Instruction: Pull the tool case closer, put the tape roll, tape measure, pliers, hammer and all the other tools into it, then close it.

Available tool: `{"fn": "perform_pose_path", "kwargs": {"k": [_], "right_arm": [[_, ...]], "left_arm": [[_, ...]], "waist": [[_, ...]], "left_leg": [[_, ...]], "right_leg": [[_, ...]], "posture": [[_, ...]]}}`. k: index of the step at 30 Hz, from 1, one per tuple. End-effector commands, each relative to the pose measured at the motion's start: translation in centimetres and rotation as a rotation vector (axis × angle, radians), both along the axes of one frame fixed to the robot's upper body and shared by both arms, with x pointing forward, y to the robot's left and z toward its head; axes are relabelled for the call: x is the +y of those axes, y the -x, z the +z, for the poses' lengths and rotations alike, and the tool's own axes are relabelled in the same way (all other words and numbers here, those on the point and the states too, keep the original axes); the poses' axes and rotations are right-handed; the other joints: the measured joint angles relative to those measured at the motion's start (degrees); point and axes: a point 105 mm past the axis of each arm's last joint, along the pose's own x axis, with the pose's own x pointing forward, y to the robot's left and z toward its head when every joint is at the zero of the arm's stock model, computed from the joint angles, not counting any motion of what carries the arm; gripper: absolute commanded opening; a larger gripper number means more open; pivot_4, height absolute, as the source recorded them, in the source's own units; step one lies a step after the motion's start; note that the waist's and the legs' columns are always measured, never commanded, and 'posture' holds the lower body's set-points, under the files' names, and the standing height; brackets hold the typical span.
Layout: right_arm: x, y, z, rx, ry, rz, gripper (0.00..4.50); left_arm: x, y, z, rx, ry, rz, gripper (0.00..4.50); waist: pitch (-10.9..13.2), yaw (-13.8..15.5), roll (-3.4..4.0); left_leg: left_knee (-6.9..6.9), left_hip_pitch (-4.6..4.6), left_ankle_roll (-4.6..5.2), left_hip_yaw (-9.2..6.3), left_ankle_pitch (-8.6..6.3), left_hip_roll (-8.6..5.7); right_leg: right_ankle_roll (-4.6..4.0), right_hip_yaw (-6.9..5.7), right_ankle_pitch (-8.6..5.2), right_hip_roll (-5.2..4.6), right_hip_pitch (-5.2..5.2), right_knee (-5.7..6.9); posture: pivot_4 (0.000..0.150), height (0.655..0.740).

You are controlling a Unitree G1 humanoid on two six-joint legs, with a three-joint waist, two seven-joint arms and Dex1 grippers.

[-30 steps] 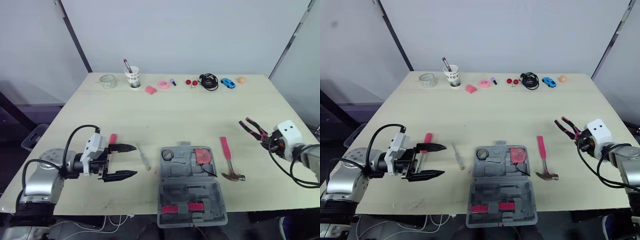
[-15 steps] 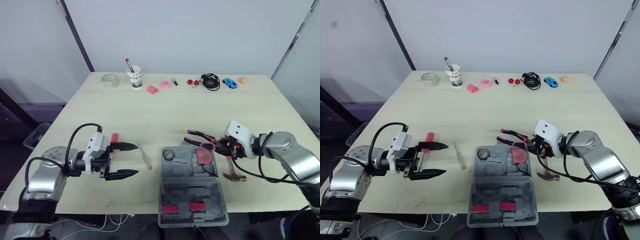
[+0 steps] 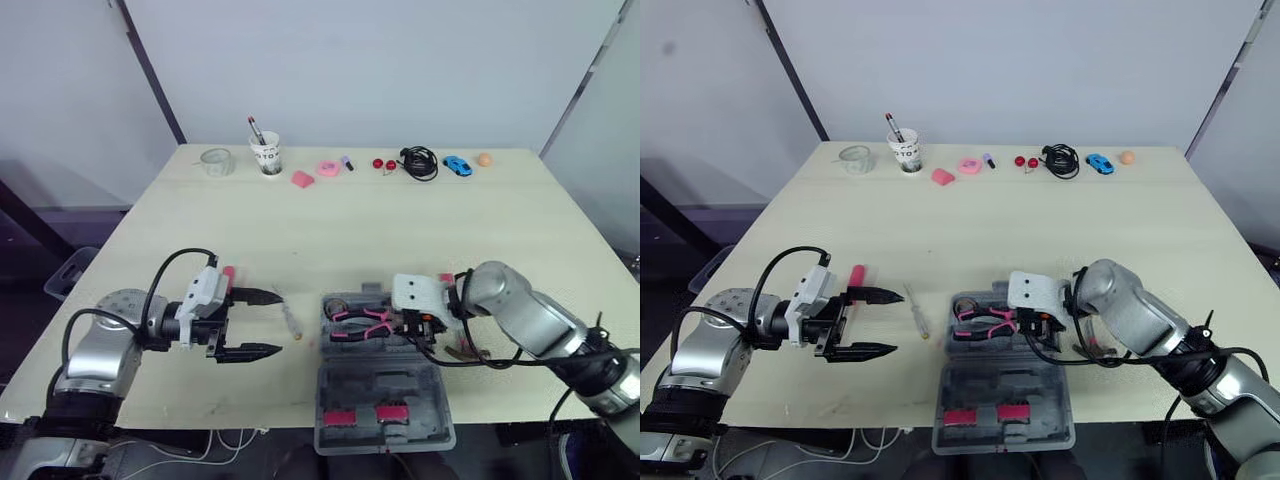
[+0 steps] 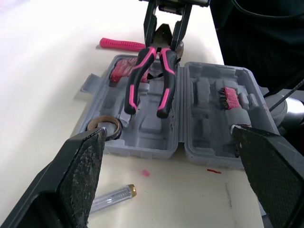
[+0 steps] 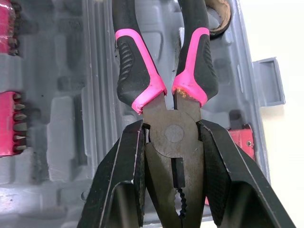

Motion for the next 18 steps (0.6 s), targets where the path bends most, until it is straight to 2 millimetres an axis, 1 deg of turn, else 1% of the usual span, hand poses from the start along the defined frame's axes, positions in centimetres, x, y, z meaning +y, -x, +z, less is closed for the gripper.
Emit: {"fn": "perform_pose_path", "kwargs": {"k": [1, 8, 15, 18], "right_arm": [[0.8, -0.4, 0.7, -0.052, 0.027, 0.022, 1.07], [1.1, -0.8, -0.6, -0.071, 0.112, 0.021, 1.07], [2.5, -0.8, -1.3, -0.056, 0.070, 0.021, 1.07], [2.7, -0.9, -1.4, -0.060, 0.063, 0.019, 1.07]], "left_arm": [[0.0, 0.1, 0.2, -0.012, -0.027, -0.024, 4.48], [-0.2, -0.2, 0.0, -0.009, -0.033, -0.035, 4.48], [-0.4, -0.3, -0.2, -0.006, -0.037, -0.040, 4.48], [-0.4, -0.3, -0.3, 0.001, -0.039, -0.043, 4.48]], "waist": [[0.0, 0.0, 0.00], [0.0, 0.0, 0.00], [0.0, -0.1, -0.02], [0.0, -0.1, -0.02]], "left_leg": [[0.00, 0.00, 0.00, 0.01, 0.00, 0.00], [0.00, 0.02, 0.00, 0.01, 0.00, 0.00], [0.01, 0.04, 0.00, 0.00, 0.00, 0.00], [0.01, 0.03, 0.00, 0.01, 0.00, 0.00]], "right_leg": [[0.00, 0.00, 0.00, 0.00, -0.01, 0.02], [-0.01, 0.00, -0.01, 0.00, -0.03, 0.12], [-0.02, 0.00, -0.01, 0.01, -0.03, 0.17], [-0.02, 0.00, -0.01, 0.01, -0.03, 0.16]], "posture": [[0.150, 0.7400], [0.150, 0.7400], [0.150, 0.7400], [0.150, 0.7400]]}}
